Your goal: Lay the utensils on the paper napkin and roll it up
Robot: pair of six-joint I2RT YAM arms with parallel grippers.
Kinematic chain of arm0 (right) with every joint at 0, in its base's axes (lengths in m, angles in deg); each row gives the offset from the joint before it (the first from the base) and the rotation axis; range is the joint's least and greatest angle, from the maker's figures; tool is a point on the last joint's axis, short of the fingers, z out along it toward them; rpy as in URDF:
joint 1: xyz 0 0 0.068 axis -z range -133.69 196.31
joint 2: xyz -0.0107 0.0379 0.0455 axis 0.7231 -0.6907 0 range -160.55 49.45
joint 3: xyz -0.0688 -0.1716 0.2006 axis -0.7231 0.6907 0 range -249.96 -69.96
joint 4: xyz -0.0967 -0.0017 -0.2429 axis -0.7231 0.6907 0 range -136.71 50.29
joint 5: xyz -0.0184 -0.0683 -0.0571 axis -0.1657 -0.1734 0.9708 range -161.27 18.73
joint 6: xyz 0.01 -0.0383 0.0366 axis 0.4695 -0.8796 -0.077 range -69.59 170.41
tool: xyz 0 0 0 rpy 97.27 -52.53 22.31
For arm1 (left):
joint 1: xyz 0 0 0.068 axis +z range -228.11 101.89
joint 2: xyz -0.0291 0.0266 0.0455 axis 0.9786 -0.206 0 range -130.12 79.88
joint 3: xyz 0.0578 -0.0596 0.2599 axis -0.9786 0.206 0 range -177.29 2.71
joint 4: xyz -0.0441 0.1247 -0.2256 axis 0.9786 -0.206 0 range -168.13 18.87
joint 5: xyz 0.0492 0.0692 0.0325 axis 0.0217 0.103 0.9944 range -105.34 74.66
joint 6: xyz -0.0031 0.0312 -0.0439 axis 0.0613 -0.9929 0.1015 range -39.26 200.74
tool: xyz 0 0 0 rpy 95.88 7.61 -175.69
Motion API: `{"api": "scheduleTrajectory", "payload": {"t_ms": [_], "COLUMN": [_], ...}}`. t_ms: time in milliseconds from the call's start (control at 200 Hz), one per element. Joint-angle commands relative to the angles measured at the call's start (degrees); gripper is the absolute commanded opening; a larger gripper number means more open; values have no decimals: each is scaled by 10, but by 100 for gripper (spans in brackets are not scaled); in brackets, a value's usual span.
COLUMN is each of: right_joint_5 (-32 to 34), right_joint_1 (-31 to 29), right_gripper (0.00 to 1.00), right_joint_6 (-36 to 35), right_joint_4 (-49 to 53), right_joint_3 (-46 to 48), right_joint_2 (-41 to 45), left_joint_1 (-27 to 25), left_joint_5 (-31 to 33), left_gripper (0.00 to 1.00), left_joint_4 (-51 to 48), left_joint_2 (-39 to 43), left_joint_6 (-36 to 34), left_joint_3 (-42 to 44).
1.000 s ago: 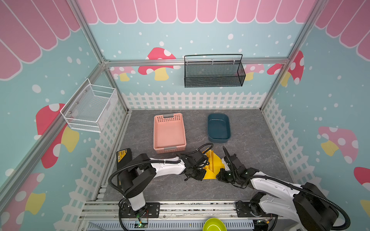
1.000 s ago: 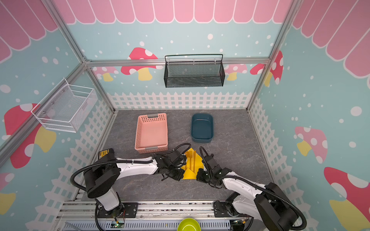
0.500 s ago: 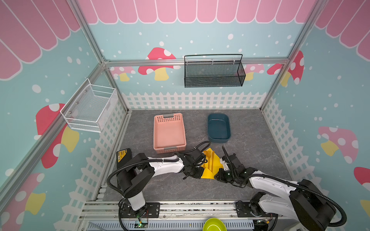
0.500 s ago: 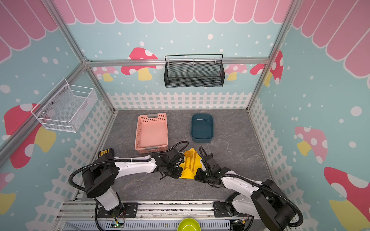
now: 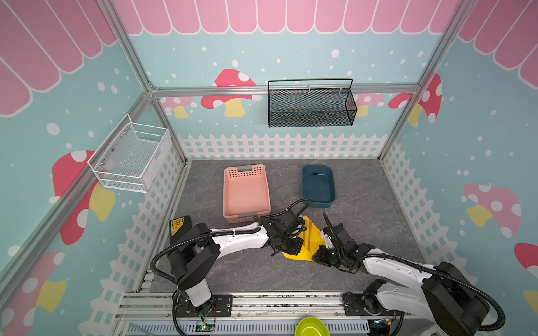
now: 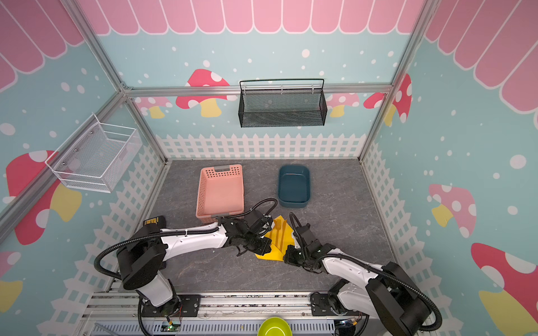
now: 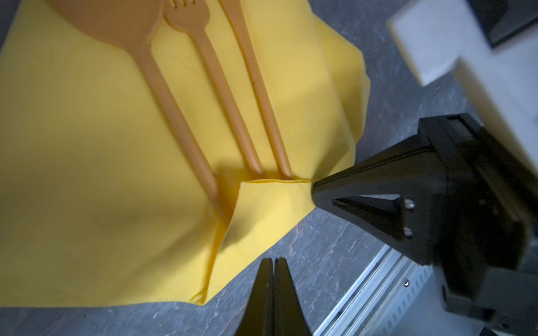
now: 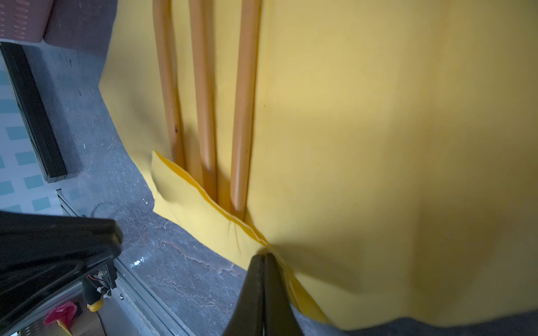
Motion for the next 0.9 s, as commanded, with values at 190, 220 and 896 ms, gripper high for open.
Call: {"api": "scheduleTrajectory", "payload": {"t_ms": [190, 220, 896], "right_joint_5": [18, 18, 42], "right_joint_1": [0, 0, 1], "right_gripper": [6, 6, 9], "right_joint_6": [5, 6, 2], "right_joint_4": [39, 40, 70], "right_joint_3": [11, 11, 1], "right_joint_2": [3, 4, 14], "left_joint_1": [-6, -5, -5], "left_joint_5": [2, 5, 9], "left_gripper": [5, 4, 3], "left_joint_4": [15, 14, 17], "left_joint_2": [-52, -57, -108], "left_joint_6": [0, -2, 3], "left_joint_3": [-43, -46, -73]}}
